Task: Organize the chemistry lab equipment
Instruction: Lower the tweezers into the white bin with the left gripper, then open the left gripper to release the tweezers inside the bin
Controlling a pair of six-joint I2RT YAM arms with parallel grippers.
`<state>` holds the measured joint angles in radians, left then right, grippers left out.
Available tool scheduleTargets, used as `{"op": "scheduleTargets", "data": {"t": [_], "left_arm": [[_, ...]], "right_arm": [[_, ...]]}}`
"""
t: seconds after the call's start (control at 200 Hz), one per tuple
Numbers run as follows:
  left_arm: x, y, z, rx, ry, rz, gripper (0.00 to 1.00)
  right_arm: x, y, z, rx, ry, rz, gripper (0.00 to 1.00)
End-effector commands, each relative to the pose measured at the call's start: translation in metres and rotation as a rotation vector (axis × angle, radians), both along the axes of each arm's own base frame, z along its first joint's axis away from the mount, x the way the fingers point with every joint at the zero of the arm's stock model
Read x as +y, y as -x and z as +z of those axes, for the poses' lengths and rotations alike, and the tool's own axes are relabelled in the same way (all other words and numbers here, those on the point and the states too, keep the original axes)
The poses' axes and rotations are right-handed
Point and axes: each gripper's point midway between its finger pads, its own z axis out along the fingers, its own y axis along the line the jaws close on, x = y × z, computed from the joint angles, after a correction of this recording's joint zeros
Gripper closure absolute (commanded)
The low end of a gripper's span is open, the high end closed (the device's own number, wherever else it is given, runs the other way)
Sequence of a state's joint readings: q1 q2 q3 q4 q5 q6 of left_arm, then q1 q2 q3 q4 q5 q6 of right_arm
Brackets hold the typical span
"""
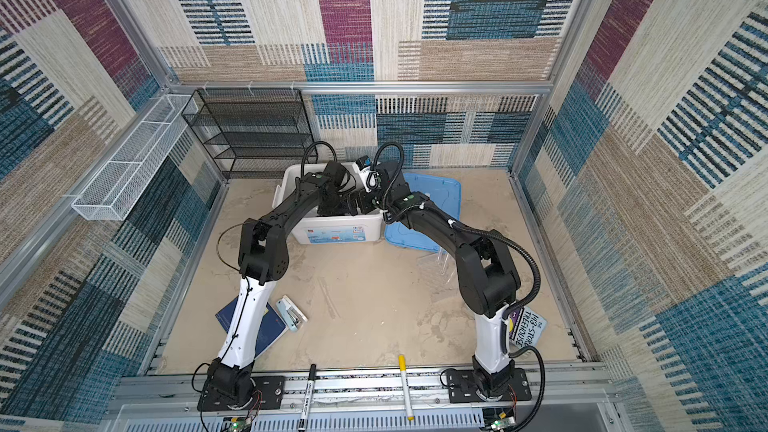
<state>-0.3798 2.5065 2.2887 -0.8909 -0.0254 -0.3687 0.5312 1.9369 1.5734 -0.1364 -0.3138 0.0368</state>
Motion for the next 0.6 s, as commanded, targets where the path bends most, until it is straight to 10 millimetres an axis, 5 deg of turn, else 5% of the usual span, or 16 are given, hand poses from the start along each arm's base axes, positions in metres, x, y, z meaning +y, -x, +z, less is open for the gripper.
{"op": "scheduleTargets", "data": {"t": [0.0,0.21,0.441,0.596], "left_arm": [[0.005,0.000,0.004,-0.009,-0.018,0.006,0.80],[0.008,0.000,0.011,-0.024,-0.030,0.011,0.71],[0.009,-0.001,0.036,-0.063,-0.020,0.011,0.46],[0.008,0.001,0.054,-0.087,-0.003,0.010,0.37]], "right_arm": [[0.001,0.002,0.008,-0.018,-0.011,0.004,0.00],[-0.002,0.004,0.013,-0.026,-0.012,-0.001,0.00],[-0.002,0.007,0.022,-0.033,-0.028,-0.002,0.00],[-0.004,0.010,0.033,-0.046,-0.042,-0.008,0.00]]}}
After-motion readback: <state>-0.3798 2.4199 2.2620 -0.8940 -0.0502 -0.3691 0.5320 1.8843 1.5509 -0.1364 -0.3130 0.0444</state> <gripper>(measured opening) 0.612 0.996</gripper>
